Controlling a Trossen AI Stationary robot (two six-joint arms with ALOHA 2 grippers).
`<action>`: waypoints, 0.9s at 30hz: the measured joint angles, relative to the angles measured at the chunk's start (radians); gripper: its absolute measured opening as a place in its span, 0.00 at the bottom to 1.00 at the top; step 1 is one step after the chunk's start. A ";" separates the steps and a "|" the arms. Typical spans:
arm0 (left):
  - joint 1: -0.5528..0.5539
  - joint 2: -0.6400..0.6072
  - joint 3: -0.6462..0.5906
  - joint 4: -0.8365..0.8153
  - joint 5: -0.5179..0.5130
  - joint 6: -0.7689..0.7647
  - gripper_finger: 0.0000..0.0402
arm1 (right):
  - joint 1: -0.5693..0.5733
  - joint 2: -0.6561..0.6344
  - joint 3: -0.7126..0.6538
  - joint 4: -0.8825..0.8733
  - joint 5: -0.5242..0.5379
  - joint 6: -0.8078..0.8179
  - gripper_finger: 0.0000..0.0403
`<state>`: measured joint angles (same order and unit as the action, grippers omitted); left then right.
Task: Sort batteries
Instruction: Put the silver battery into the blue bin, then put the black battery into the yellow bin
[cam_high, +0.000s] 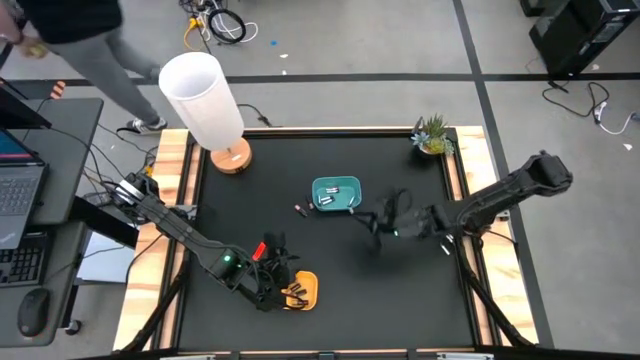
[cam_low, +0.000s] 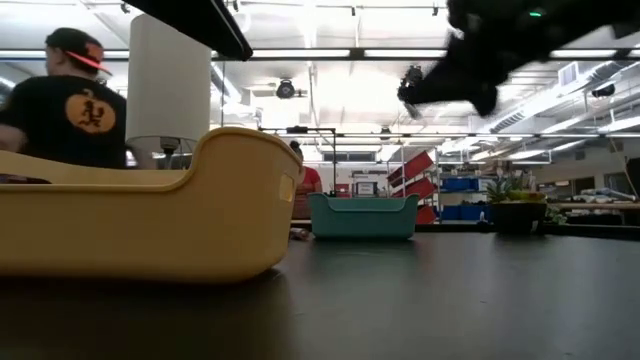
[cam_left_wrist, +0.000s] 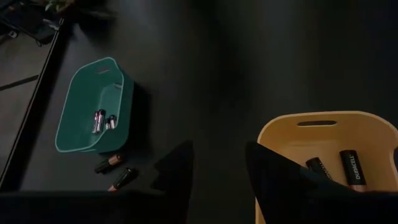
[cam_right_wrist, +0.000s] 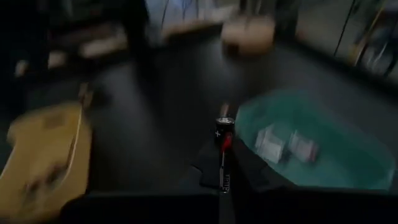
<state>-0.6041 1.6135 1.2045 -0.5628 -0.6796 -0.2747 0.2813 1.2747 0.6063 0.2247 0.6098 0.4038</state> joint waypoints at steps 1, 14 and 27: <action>0.000 0.000 0.000 0.000 0.000 0.001 0.40 | -0.031 0.000 0.000 0.049 -0.003 -0.045 0.02; 0.000 0.000 -0.025 0.003 -0.003 0.031 0.40 | -0.369 0.071 0.001 0.156 -0.380 -0.105 0.24; 0.015 0.001 -0.084 0.045 0.003 0.011 0.40 | -0.269 -0.080 0.000 -0.309 -0.382 0.015 0.27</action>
<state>-0.5892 1.6142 1.1206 -0.5181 -0.6767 -0.2638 0.0124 1.1951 0.6067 -0.0843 0.2280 0.4186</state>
